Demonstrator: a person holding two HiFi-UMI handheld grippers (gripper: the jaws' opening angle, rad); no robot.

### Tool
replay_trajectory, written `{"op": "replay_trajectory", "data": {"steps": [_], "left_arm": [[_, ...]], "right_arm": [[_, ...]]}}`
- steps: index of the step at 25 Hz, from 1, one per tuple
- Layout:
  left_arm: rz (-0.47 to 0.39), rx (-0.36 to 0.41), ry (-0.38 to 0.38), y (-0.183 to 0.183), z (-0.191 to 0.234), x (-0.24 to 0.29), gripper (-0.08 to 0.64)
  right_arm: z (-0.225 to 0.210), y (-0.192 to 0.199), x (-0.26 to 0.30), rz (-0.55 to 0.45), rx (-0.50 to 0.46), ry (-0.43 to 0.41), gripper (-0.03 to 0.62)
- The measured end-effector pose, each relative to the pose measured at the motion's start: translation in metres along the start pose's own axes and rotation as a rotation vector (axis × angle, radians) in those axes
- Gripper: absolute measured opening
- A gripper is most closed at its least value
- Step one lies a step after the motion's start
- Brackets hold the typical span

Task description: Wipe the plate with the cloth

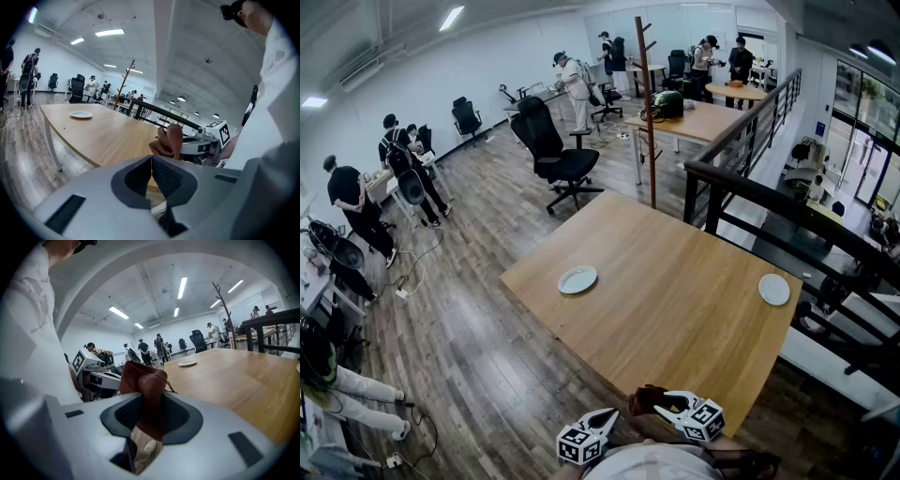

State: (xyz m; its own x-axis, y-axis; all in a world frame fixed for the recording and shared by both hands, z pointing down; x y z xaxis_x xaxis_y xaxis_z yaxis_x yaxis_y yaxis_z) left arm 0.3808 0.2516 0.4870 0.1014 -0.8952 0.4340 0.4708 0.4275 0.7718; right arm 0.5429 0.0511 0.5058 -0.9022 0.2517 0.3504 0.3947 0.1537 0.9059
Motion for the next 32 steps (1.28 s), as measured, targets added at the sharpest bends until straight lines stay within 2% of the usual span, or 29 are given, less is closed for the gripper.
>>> {"op": "replay_trajectory", "data": {"steps": [10, 17, 25, 32], "left_arm": [[-0.015, -0.019, -0.035, 0.006, -0.001, -0.008, 0.014], [-0.03, -0.041, -0.064, 0.008, 0.006, -0.027, 0.012], [-0.024, -0.076, -0.086, 0.008, 0.035, -0.05, 0.014], [-0.011, -0.079, -0.074, -0.009, 0.075, -0.06, 0.012]], "right_arm": [[-0.002, -0.002, 0.006, -0.03, 0.031, -0.032, 0.126], [0.007, -0.006, 0.018, 0.002, 0.03, -0.046, 0.126], [0.017, -0.015, 0.058, 0.031, 0.037, -0.082, 0.126], [0.02, -0.034, 0.099, 0.026, 0.045, -0.066, 0.126]]}}
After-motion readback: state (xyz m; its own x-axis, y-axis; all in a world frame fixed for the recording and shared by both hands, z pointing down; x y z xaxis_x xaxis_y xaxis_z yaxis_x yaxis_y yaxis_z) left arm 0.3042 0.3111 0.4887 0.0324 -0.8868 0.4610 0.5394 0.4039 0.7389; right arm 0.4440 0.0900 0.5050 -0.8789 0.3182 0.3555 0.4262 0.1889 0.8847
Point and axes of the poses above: the fingertips, and each gripper's own axes: x forward along the fingers, z to its left, y out of its underside, the point moved 10 cm from there along -x, backward along the fingers, and after that the axes turned 6 degrees about -x, right-handed, at the moved point
